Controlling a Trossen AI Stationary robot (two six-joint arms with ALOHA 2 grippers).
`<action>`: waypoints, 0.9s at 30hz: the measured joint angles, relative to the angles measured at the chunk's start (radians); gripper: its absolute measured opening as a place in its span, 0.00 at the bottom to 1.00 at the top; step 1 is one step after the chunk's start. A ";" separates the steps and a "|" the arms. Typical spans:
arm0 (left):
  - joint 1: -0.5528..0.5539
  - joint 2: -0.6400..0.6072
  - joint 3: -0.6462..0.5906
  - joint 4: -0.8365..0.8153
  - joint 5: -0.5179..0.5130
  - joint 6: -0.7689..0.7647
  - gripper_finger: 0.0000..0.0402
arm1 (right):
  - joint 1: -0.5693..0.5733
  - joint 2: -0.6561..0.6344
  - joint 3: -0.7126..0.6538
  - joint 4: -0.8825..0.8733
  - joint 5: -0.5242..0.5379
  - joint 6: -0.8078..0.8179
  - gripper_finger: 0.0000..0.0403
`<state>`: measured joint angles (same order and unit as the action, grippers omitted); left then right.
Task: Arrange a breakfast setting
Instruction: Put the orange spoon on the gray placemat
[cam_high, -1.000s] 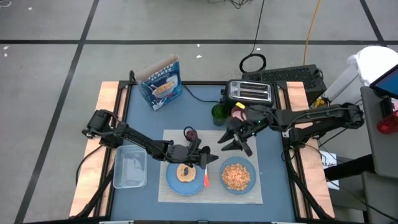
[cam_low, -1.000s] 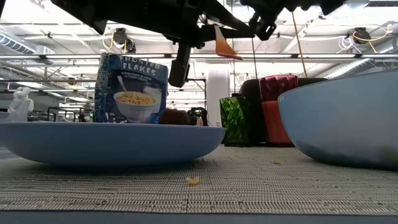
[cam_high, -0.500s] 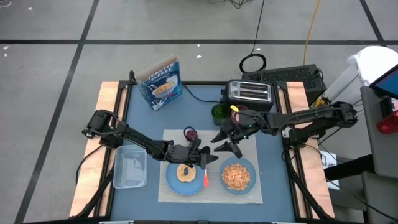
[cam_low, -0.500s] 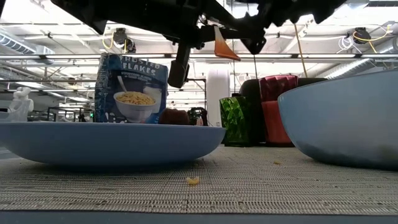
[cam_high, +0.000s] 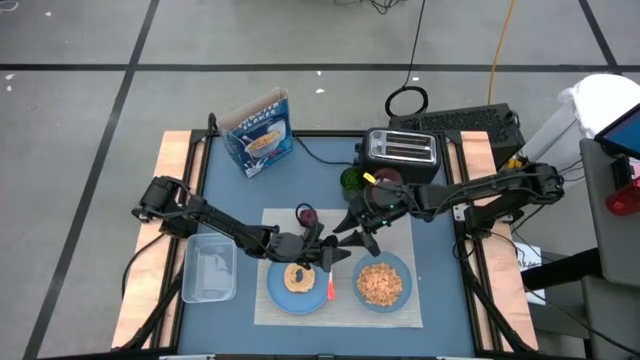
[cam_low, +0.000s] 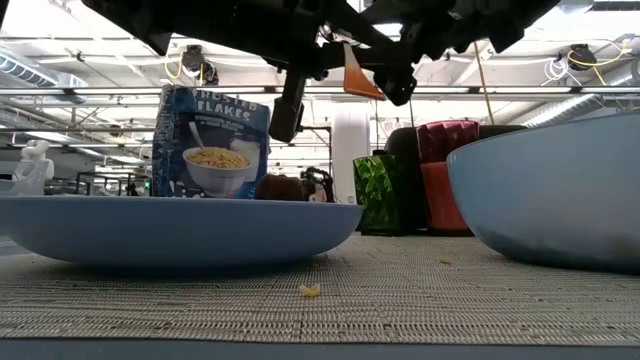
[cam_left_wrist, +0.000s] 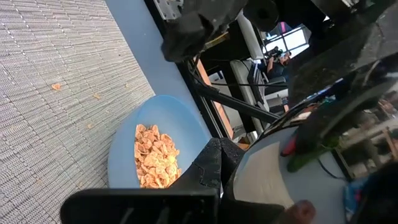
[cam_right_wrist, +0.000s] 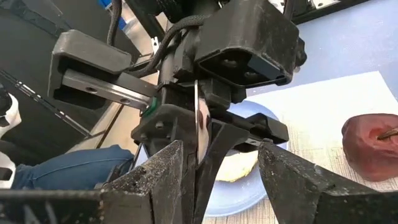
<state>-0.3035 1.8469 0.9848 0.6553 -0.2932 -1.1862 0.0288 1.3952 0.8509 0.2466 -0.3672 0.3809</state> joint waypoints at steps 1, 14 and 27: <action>0.000 0.000 0.000 0.000 0.000 0.000 0.01 | 0.000 0.000 0.000 0.000 0.000 0.000 0.50; 0.000 0.000 0.000 -0.001 -0.001 0.000 0.01 | 0.017 0.000 0.000 0.027 0.000 0.000 0.36; 0.000 0.000 0.000 -0.001 -0.004 0.005 0.01 | 0.065 0.000 0.000 0.027 0.162 0.000 0.27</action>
<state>-0.3035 1.8469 0.9847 0.6544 -0.2972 -1.1816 0.0937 1.3949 0.8509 0.2733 -0.2047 0.3813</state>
